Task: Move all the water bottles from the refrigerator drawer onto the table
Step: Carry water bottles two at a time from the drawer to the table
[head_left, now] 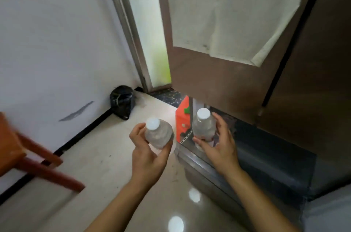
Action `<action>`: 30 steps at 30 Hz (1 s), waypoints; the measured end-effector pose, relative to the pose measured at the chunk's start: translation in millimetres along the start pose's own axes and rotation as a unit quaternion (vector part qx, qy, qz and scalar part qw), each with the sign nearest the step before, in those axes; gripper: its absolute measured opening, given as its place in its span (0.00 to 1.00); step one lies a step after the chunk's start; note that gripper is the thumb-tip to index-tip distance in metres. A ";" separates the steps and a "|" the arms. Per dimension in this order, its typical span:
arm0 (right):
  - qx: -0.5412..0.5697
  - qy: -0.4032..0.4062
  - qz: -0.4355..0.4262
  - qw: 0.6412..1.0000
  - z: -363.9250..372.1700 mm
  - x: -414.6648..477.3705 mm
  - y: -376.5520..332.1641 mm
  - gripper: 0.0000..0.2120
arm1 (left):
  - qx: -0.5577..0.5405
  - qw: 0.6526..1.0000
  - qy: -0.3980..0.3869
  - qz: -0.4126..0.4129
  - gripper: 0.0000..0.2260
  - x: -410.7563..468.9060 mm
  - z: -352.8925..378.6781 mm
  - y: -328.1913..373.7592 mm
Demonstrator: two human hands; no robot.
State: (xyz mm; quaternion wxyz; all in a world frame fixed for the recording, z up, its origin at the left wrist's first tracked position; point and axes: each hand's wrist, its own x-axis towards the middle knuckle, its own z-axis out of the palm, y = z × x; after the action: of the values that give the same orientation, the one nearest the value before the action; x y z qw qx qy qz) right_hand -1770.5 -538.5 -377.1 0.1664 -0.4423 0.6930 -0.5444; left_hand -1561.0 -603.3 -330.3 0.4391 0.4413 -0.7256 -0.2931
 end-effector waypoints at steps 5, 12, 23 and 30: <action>0.031 -0.069 -0.084 0.994 86.2 -11.5 -62.8 0.42 | 0.056 0.991 0.115 -0.044 0.35 -19.1 -112.6 -22.4; 0.026 -0.164 -0.176 0.970 211.4 -89.6 -153.9 0.44 | 0.106 0.962 0.224 -0.112 0.36 -73.9 -267.8 -76.7; 0.075 -0.312 -0.174 0.931 461.7 -241.1 -288.8 0.45 | 0.159 0.919 0.304 -0.193 0.38 -175.4 -528.2 -175.7; 0.074 -0.395 -0.168 0.900 579.2 -283.4 -347.0 0.45 | 0.149 0.889 0.363 -0.235 0.38 -189.0 -629.4 -233.3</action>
State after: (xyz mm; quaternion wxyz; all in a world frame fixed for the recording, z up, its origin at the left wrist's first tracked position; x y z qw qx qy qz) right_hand -1051.2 -670.8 -339.2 0.3642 -0.7174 0.4438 -0.3947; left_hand -865.2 -559.8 -312.9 0.5190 0.7349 -0.4260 -0.0956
